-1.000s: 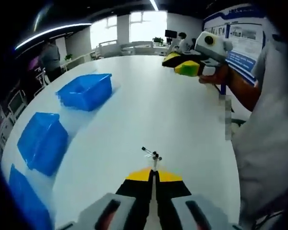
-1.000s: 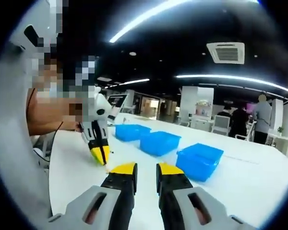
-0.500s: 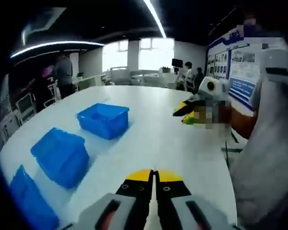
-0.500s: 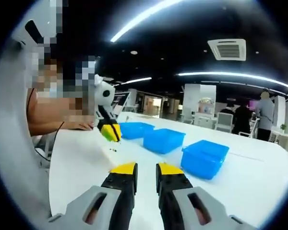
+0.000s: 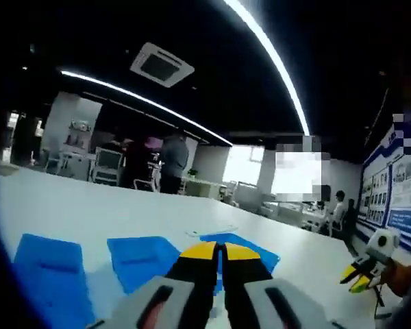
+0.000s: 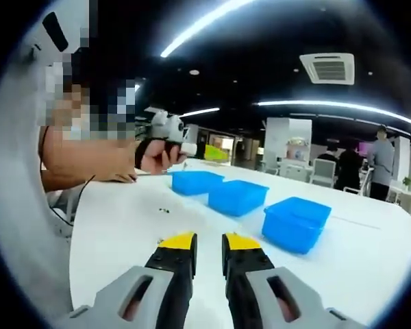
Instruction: Pick up the resistors one by one and place each resistor into its matching bin, sorting the parts by color and model until every resistor is separated into the correct bin for its type
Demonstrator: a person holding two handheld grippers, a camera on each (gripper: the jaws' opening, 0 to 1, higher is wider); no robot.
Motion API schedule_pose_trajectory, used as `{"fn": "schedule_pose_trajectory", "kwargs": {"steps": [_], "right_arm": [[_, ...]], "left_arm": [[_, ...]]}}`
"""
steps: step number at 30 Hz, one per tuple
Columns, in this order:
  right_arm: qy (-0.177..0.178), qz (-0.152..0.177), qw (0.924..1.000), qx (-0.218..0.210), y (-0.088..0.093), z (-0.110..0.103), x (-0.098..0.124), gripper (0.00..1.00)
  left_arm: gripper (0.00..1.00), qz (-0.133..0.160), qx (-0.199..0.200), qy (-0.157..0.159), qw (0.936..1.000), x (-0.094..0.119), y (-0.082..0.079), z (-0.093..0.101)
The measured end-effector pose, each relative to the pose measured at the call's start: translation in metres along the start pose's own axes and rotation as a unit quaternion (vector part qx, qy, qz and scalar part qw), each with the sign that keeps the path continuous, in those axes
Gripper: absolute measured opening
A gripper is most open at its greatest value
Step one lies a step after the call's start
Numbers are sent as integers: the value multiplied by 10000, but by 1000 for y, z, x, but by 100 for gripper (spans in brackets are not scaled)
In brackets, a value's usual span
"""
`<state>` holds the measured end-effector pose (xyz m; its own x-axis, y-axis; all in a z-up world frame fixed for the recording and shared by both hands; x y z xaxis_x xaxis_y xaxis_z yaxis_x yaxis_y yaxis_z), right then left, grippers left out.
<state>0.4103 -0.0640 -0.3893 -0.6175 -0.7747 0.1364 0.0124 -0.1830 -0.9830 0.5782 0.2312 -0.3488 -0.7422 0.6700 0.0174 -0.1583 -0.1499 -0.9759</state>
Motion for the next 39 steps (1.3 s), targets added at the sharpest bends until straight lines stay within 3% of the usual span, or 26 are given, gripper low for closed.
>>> {"fn": "schedule_pose_trajectory", "kwargs": {"steps": [2, 5, 11, 17, 20, 26, 34, 36, 39], "right_arm": [[-9, 1, 10000, 26, 0, 0, 1, 16], [67, -6, 10000, 9, 2, 2, 4, 16], [227, -21, 9997, -39, 4, 7, 12, 16], [275, -14, 9996, -50, 3, 8, 14, 16], [289, -18, 9996, -13, 3, 8, 15, 16], [301, 8, 9995, -8, 2, 9, 16, 16], [337, -5, 9994, -4, 2, 8, 17, 16], [341, -8, 9994, 2, 2, 7, 18, 16], [354, -11, 9994, 22, 2, 7, 19, 16]], "left_arm": [[6, -116, 180, -371, 9991, -6, 6, -9], [6, -61, 219, -532, 9983, -12, 12, -7], [6, -303, -422, -1136, 9922, -15, 19, -14], [6, -252, -398, -1076, 9931, -16, 17, -5], [20, -209, -169, -1091, 9937, -15, 15, -2], [20, -250, -156, -1146, 9930, -12, 15, -1], [18, -272, -215, -886, 9955, -10, 13, 14], [17, -405, -256, -550, 9973, -9, 15, 25], [16, -780, -472, 284, 9954, -8, 18, 44]]}}
Point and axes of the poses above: the point that each gripper's makers call its tool centre point, and the gripper's own axes: x roughly backward along the fingers, z roughly to its right, y roughly out of its underside, the point moved 9 cm from there along x, roughly backward along the fingers, and after that the axes turned 1 degree about -x, right-handed, at the moved point
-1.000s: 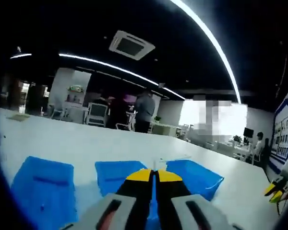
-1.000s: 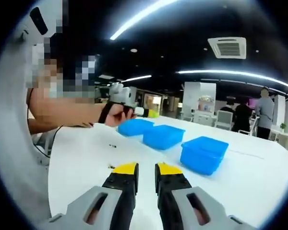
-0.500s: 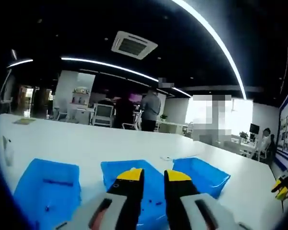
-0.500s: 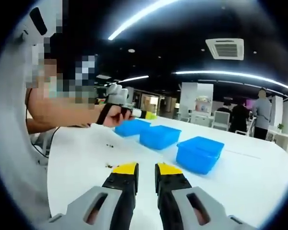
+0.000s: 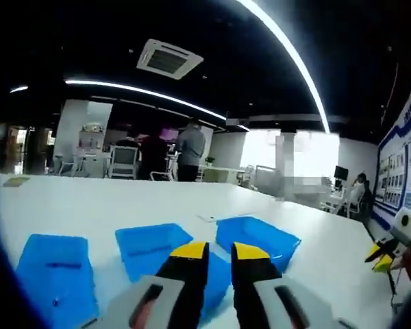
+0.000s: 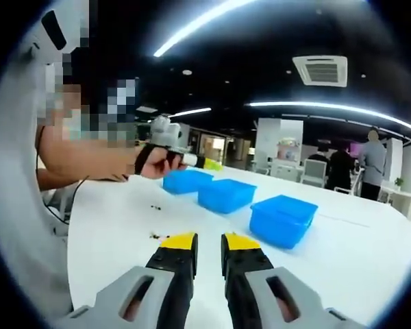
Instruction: Pick up the resistors one by one and place each resistor into its matching bin, sorting the parts by color and model until every resistor is separated into the correct bin for its type
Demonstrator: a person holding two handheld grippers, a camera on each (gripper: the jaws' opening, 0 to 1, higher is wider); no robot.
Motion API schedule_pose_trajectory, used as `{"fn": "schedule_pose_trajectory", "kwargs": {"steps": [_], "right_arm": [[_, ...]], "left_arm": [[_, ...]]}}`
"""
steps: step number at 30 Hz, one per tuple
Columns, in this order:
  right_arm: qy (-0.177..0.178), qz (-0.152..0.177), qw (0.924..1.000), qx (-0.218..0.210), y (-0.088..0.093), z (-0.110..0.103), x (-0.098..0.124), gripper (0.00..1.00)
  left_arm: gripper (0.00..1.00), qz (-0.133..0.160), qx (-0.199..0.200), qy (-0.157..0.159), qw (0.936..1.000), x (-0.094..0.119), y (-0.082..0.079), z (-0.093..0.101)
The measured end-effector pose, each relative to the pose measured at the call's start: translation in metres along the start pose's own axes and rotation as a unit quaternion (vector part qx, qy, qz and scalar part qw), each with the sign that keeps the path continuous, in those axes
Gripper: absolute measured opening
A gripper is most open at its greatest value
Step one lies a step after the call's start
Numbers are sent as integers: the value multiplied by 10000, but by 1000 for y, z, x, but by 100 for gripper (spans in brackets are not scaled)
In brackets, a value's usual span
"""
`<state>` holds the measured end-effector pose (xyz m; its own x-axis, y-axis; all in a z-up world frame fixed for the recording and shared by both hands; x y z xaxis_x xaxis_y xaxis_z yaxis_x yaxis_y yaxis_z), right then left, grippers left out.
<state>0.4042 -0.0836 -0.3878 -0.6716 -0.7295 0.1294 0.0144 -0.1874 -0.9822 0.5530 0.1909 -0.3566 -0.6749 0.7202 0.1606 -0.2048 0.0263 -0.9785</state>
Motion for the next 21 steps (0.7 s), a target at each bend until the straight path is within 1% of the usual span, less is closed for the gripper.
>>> {"fn": "schedule_pose_trajectory", "kwargs": {"steps": [1, 2, 3, 4, 5, 6, 7, 8, 9, 10, 12, 13, 14, 15, 16, 17, 18, 20, 21], "right_arm": [[5, 3, 10000, 2, 0, 0, 0, 16], [9, 3, 10000, -4, 0, 0, 1, 16], [13, 0, 10000, -8, 1, 1, 1, 16], [18, -13, 10000, -11, 1, 1, 1, 16], [22, -29, 10000, -18, 1, 1, 1, 16], [20, -39, 10000, -12, 2, 1, 0, 16], [13, -44, 10000, 5, 1, 0, 0, 16], [2, -48, 10000, 33, 1, -1, 0, 16], [0, -49, 10000, 44, 1, -1, 0, 16], [-2, -48, 10000, 49, 1, -2, 0, 16], [-2, -46, 10000, 34, 2, -2, 0, 16], [2, -51, 10000, 24, 2, -2, 1, 16], [8, -56, 10000, 13, 3, -2, 1, 16], [13, -59, 10000, 2, 3, -2, 1, 16], [14, -61, 10000, -2, 3, -2, 1, 16], [10, -64, 10000, 3, 3, -2, 2, 16], [7, -64, 10000, 11, 3, -3, 2, 16], [-1, -53, 10000, 16, 3, -3, 2, 16], [-11, -47, 10000, 19, 3, -3, 2, 16]], "left_arm": [[16, -164, -147, 344, 9992, 1, 1, 5], [15, -371, -301, 615, 9970, 2, 3, 12], [14, -637, -496, 895, 9927, 3, 6, 20], [13, -1026, -758, 1331, 9828, 4, 11, 29], [13, -1463, -930, 1790, 9684, 6, 17, 37], [13, -1895, -1112, 2136, 9519, 9, 23, 43], [13, -2272, -1304, 2389, 9350, 11, 29, 51], [13, -2637, -1419, 2551, 9194, 14, 34, 58], [13, -2916, -1491, 2624, 9077, 17, 39, 65], [13, -3151, -1524, 2632, 8990, 18, 42, 70], [13, -3289, -1587, 2771, 8888, 18, 47, 80], [12, -3343, -1572, 2827, 8852, 18, 48, 84], [11, -3445, -1484, 2802, 8836, 18, 49, 87], [11, -3560, -1455, 2701, 8827, 17, 50, 89], [11, -3677, -1471, 2528, 8827, 16, 51, 91], [11, -3744, -1548, 2369, 8830, 15, 51, 92], [11, -3781, -1621, 2187, 8848, 13, 52, 94], [12, -3806, -1612, 2121, 8855, 12, 54, 96], [12, -3821, -1571, 2063, 8870, 12, 54, 95]]}}
Point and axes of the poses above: the point that each gripper's makers call its tool centre point, and the gripper's own axes: x roughly backward along the fingers, z roughly to its right, y roughly out of its underside, the point moved 9 cm from there along x, roughly backward along the fingers, and after that the axes turned 1 degree about -x, right-handed, at the moved point
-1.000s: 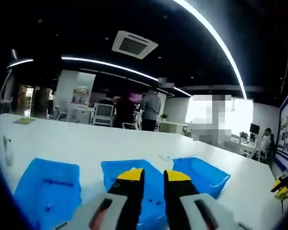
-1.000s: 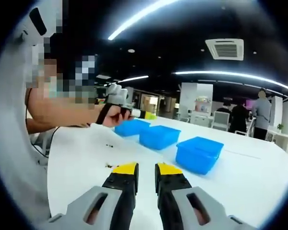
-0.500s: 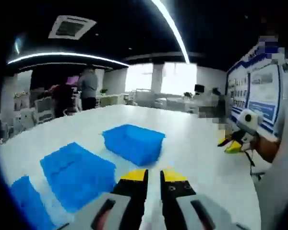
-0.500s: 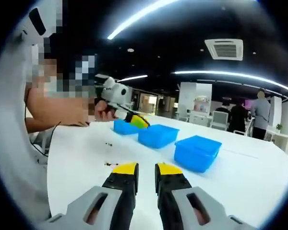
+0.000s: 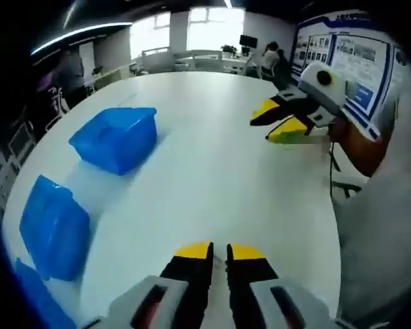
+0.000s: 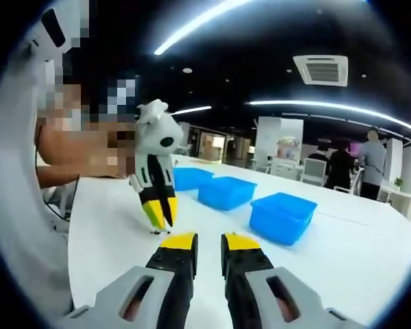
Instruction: Pick up the resistors one by one and place each resistor into its matching bin, sorting the parts by color and model until every resistor is separated into the correct bin for its type
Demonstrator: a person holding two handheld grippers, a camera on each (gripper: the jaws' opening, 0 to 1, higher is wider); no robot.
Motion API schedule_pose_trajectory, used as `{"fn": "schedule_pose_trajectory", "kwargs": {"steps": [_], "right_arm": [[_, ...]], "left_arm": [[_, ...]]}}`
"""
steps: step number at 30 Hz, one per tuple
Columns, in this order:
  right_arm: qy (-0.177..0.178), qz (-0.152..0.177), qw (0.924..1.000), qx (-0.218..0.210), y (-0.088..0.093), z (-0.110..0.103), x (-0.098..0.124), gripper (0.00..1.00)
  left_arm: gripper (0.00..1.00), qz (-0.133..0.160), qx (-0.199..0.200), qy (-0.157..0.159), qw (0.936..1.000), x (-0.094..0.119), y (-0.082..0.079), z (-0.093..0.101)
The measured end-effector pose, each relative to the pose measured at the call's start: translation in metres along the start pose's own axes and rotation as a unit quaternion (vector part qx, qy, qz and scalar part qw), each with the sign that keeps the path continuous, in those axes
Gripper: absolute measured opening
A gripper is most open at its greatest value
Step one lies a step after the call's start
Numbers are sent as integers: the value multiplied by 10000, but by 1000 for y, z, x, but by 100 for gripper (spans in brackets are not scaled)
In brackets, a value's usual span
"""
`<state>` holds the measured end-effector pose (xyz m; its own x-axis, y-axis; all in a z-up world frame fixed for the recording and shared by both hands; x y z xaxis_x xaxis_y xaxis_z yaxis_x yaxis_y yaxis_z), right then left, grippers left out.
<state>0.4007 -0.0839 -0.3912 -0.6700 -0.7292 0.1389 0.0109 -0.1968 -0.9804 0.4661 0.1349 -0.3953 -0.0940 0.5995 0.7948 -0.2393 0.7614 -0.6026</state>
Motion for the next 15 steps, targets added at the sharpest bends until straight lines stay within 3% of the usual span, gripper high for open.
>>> {"fn": "schedule_pose_trajectory", "kwargs": {"steps": [8, 12, 15], "right_arm": [[-50, 12, 10000, 32, 2, 0, 3, 16], [-79, 21, 10000, 15, 2, 1, 4, 16], [-94, 35, 9999, 38, 2, 2, 5, 16]], "left_arm": [[11, -53, 536, -219, 9983, -3, 7, -4], [11, -210, 627, -252, 9975, -8, 12, -2], [10, -151, 712, -311, 9969, -7, 11, -4]]}}
Point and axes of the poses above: the point that each gripper's makers call its tool centre point, and the gripper's own axes: x roughly backward along the fingers, z roughly to its right, y roughly out of its underside, the point moved 9 cm from there along x, roughly backward along the fingers, and after that the axes turned 1 degree about -x, right-handed, at the moved point
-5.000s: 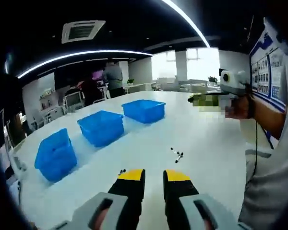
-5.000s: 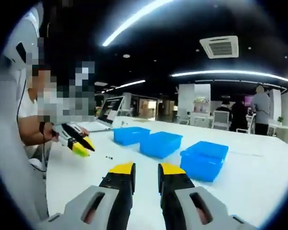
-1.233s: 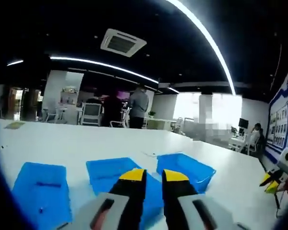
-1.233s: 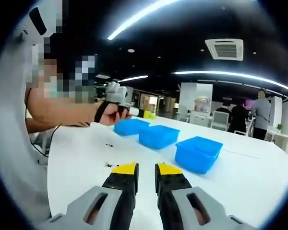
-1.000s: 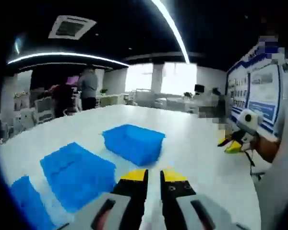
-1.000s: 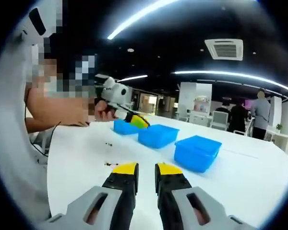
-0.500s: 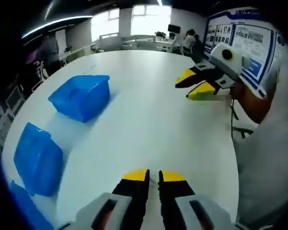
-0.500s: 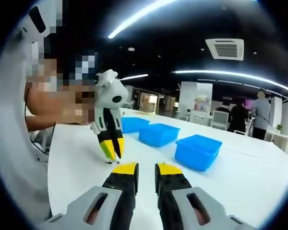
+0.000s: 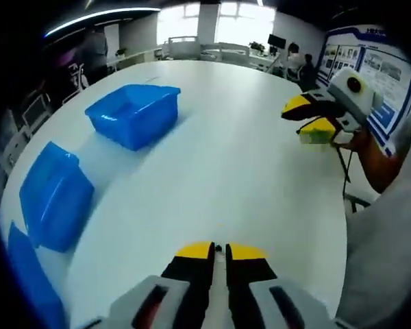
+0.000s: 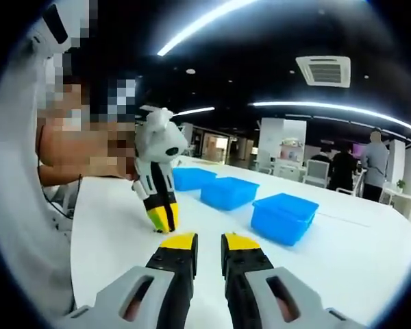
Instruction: Pick up the resistors one by one and place each resistor into its matching bin, sorting the parts by color and model until every resistor is separated into the correct bin for its type
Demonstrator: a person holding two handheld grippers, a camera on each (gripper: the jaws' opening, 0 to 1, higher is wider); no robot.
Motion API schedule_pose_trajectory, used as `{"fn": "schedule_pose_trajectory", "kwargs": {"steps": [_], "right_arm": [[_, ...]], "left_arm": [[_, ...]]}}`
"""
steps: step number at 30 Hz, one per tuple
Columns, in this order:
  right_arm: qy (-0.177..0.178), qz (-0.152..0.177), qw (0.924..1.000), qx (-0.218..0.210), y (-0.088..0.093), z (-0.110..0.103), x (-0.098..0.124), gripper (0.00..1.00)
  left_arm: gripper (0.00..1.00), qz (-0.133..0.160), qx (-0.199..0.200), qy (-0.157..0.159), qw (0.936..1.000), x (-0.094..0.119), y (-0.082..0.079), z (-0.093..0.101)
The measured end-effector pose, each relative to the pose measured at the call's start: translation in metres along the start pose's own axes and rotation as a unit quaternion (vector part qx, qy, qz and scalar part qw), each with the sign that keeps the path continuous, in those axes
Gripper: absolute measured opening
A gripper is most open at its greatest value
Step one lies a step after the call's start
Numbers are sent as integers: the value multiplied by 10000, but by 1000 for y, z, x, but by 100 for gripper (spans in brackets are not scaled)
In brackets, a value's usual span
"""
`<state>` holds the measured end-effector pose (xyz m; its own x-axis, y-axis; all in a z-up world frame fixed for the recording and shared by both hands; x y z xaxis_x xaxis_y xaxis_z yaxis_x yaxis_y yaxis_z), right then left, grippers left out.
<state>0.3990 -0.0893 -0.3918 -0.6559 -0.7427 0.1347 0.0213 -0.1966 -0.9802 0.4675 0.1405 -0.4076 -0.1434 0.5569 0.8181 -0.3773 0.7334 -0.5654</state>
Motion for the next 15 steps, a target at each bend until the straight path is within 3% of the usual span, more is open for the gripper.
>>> {"fn": "schedule_pose_trajectory", "kwargs": {"steps": [4, 13, 15], "right_arm": [[-19, -5, 10000, 16, 0, 1, 0, 16], [-2, -8, 10000, 50, 2, 5, 1, 16], [23, 7, 10000, 42, 1, 6, 2, 16]], "left_arm": [[6, 68, 138, -19, 9999, 0, 0, -3], [6, 176, -49, -41, 9998, -1, -3, -4], [6, 360, 2, -7, 9994, 3, -7, -5]]}}
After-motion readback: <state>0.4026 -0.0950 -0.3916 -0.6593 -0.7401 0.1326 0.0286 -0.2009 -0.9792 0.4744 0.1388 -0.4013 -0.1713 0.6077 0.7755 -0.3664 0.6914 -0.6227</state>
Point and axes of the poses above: the point that each gripper's makers call its tool centre point, and the gripper's own axes: x roughly backward along the fingers, z roughly to its right, y roughly out of its underside, the point moved 9 cm from there along x, roughly backward along the fingers, and after that the axes turned 1 degree about -x, right-handed, at the moved point
